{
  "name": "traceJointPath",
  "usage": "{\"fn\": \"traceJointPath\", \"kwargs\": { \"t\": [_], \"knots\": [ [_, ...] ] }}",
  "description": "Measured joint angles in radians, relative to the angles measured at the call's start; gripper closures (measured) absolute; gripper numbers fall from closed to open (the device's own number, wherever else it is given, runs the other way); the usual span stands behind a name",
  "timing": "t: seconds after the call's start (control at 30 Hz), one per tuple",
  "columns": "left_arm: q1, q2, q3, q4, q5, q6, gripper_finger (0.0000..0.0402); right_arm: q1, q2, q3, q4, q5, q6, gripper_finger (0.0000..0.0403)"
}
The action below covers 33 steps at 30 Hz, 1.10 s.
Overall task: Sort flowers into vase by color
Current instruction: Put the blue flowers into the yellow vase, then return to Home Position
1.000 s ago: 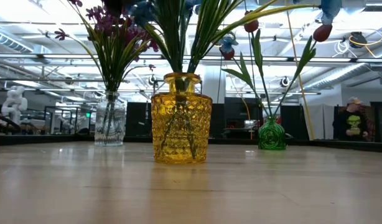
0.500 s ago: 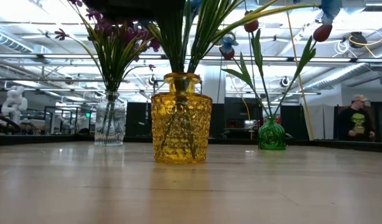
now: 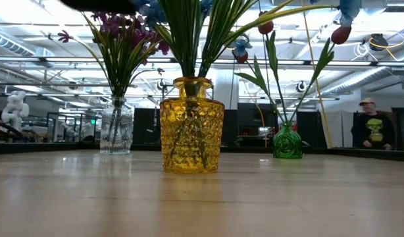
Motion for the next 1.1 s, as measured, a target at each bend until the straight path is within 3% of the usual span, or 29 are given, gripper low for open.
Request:
{"fn": "traceJointPath", "kwargs": {
  "t": [0.23,0.4,0.57,0.83,0.97,1.1],
  "knots": [
    [-0.094,-0.13,0.0,-0.526,-0.009,-0.417,0.0043,-0.002,0.024,0.0,-0.007,0.0,0.055,0.0222],
    [-0.163,-0.223,0.0,-0.672,-0.008,-0.523,0.0084,-0.027,0.023,-0.001,-0.049,0.038,-0.001,0.0224],
    [-0.207,-0.339,0.032,-0.668,0.039,-0.48,0.0177,-0.026,0.002,-0.001,-0.067,0.047,-0.077,0.0264],
    [-0.212,-0.534,0.037,-0.696,0.085,-0.181,0.0382,-0.024,-0.127,-0.001,-0.223,0.024,-0.092,0.0389],
    [-0.179,-0.609,0.037,-0.697,0.128,-0.09,0.0391,-0.022,-0.202,-0.002,-0.33,0.022,-0.042,0.0392],
    [-0.13,-0.652,0.011,-0.677,0.158,-0.026,0.0398,-0.022,-0.289,-0.088,-0.296,0.022,-0.068,0.0398]
  ]
}}
